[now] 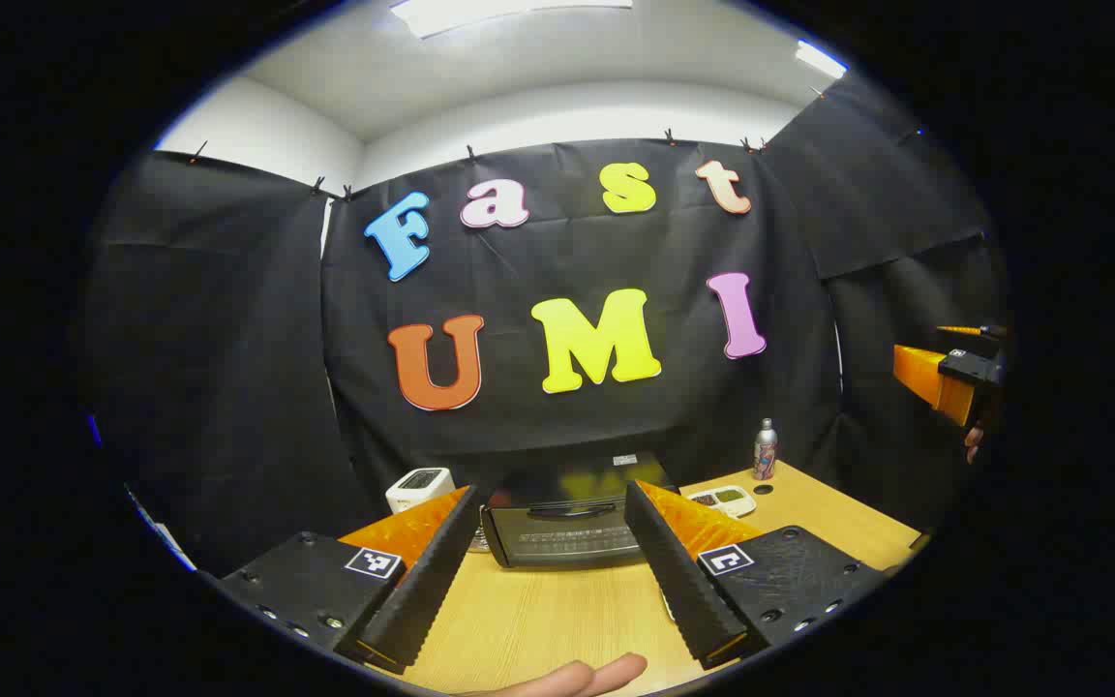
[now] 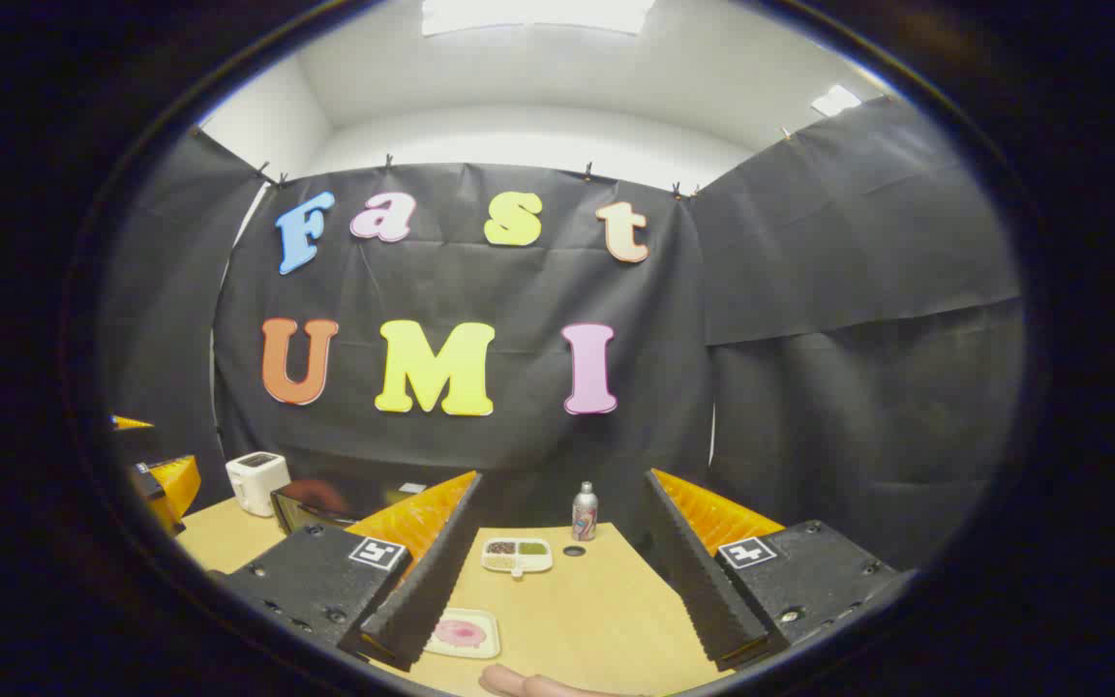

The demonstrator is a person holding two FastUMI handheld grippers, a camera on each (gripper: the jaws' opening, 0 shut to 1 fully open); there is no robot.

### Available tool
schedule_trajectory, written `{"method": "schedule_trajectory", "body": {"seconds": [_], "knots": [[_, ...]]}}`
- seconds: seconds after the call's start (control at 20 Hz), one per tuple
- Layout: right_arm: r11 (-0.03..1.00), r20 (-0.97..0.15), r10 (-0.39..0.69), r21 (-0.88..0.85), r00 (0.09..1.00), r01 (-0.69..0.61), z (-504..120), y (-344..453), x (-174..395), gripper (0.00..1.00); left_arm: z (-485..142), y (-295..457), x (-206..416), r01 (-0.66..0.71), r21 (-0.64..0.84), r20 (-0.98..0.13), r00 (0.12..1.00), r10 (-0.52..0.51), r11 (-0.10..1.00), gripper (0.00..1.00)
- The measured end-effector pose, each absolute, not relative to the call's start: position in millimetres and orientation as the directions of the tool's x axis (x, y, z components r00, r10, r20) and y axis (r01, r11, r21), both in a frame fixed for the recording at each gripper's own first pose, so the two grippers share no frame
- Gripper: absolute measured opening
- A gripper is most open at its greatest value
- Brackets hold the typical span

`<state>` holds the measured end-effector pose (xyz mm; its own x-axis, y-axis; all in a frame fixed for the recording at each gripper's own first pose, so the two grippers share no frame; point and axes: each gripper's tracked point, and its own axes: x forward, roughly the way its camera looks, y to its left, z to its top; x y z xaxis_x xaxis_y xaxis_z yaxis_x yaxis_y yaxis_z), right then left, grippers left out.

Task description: Open the electric oven with the left hand, put the food in, and close the electric oven.

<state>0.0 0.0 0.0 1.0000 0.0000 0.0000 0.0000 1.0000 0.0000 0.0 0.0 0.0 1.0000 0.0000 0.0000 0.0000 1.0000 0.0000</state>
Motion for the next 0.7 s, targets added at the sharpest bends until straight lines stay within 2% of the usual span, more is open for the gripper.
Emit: {"method": "schedule_trajectory", "body": {"seconds": [0.25,0.55,0.7], "knots": [[1.000,0.015,-0.004,0.018,1.000,0.003,10.7,-4.6,-14.5,0.99,26.4,22.6,-24.0,-0.016,-0.037,0.066,0.998,0.019,0.999,0.95],[0.999,0.034,-0.028,0.046,0.999,0.026,21.9,-22.3,-23.9,0.99,35.5,39.6,-42.5,-0.051,-0.045,0.073,0.996,0.054,0.998,0.96],[0.998,0.041,-0.005,0.058,0.999,0.003,23.2,-21.0,-23.9,0.99,33.7,49.5,-44.1,-0.064,-0.064,0.056,0.996,0.067,0.996,0.96]]}}
